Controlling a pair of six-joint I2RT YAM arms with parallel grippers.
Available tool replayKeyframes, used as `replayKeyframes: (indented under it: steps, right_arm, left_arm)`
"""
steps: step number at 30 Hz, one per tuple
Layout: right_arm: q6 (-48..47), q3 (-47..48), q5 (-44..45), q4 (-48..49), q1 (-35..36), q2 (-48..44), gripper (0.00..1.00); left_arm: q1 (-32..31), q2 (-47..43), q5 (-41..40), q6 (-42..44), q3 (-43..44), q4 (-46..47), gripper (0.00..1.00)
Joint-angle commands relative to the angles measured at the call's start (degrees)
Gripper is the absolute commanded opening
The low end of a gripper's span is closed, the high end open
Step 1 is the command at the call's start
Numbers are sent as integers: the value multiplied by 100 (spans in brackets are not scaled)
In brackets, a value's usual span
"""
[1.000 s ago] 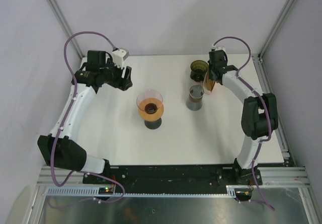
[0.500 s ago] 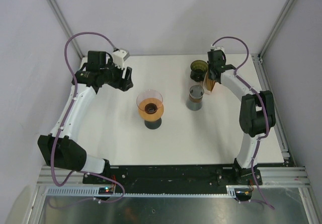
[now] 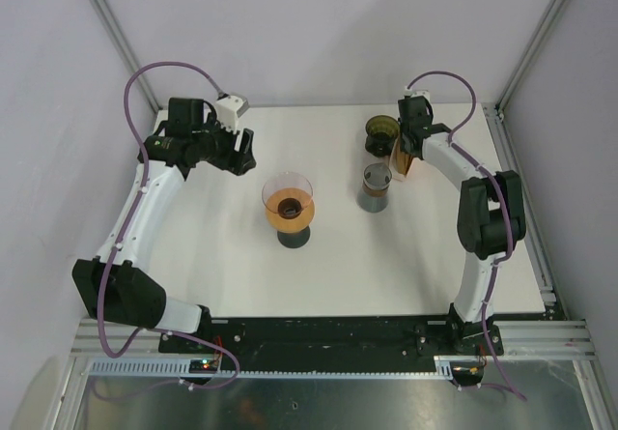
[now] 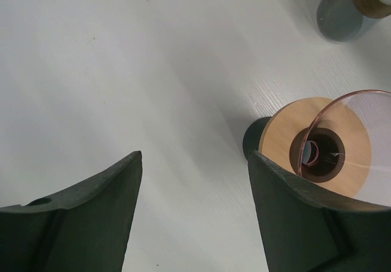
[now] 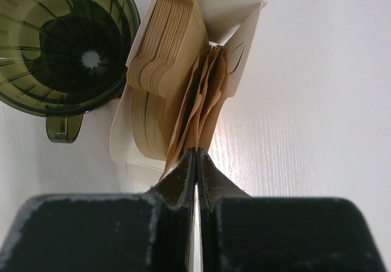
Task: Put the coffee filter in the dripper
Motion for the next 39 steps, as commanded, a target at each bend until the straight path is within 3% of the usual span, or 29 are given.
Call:
replayKeyframes:
  steps: [1, 23, 34, 39]
  right_arm:
    - [18, 234, 171, 195, -14, -154, 0]
    - [-295, -377, 452, 268, 145, -1811, 0]
    - [-1426, -998, -2475, 568, 240, -3892, 0]
    - [-2075, -1084, -4668, 274, 304, -4446, 0]
  left_arm:
    - [34, -21, 154, 113, -43, 133, 75]
    - [34, -116, 202, 137, -23, 135, 76]
    - [32, -286, 475, 239, 172, 130, 77]
    - [34, -419, 886, 223, 341, 124, 78]
